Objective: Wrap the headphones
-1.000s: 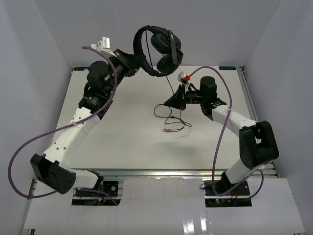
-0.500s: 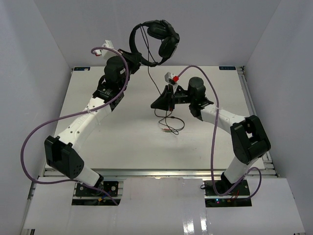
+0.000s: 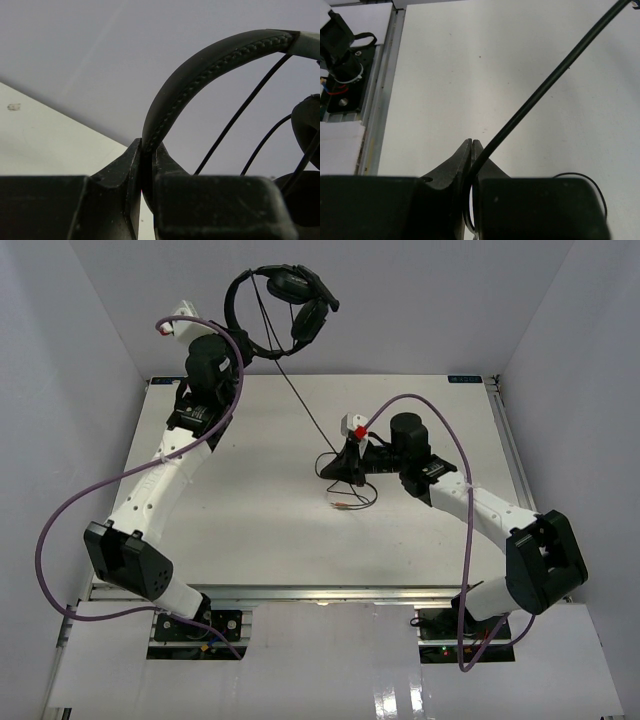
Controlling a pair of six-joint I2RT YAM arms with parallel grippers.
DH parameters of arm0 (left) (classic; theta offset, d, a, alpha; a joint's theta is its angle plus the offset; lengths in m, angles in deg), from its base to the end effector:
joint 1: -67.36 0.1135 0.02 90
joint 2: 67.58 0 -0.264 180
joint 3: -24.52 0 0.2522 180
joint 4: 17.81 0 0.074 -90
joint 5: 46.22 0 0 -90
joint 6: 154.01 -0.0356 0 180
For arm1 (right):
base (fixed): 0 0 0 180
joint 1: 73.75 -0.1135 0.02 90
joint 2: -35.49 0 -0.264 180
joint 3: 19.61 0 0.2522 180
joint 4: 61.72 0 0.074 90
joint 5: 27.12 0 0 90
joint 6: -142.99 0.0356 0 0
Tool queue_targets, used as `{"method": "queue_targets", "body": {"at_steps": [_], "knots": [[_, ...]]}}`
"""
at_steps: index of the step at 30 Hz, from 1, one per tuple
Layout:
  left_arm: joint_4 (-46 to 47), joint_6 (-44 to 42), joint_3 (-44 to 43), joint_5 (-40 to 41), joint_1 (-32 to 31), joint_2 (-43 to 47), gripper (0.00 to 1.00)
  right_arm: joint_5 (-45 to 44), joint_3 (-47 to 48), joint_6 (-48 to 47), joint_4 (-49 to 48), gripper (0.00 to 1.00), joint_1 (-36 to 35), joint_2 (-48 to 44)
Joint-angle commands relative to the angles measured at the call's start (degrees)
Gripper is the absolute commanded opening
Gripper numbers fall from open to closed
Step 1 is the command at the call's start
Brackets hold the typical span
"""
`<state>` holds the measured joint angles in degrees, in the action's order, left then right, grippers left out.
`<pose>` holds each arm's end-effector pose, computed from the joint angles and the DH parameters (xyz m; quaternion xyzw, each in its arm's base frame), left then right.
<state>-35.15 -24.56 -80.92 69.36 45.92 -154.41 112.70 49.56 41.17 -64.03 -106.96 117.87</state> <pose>0.3319 -0.1138 0.4599 -0.2630 0.6487 -0.2198 0.6795 0.2576 0.2012 0.2992 -0.5155 0.5433 0.4263 0.5072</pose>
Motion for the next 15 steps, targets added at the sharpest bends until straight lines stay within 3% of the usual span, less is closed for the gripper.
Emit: {"method": "queue_targets", "body": {"at_steps": [1, 15], "knots": [[0.8, 2.5, -1.1, -3.4, 1.7, 3.5, 0.0, -7.3, -0.2, -6.3, 6.0, 0.08, 0.2, -1.6], [-1.7, 7.0, 0.3, -10.2, 3.3, 9.5, 0.0, -18.9, 0.8, -4.4, 6.2, 0.08, 3.4, -0.3]]}}
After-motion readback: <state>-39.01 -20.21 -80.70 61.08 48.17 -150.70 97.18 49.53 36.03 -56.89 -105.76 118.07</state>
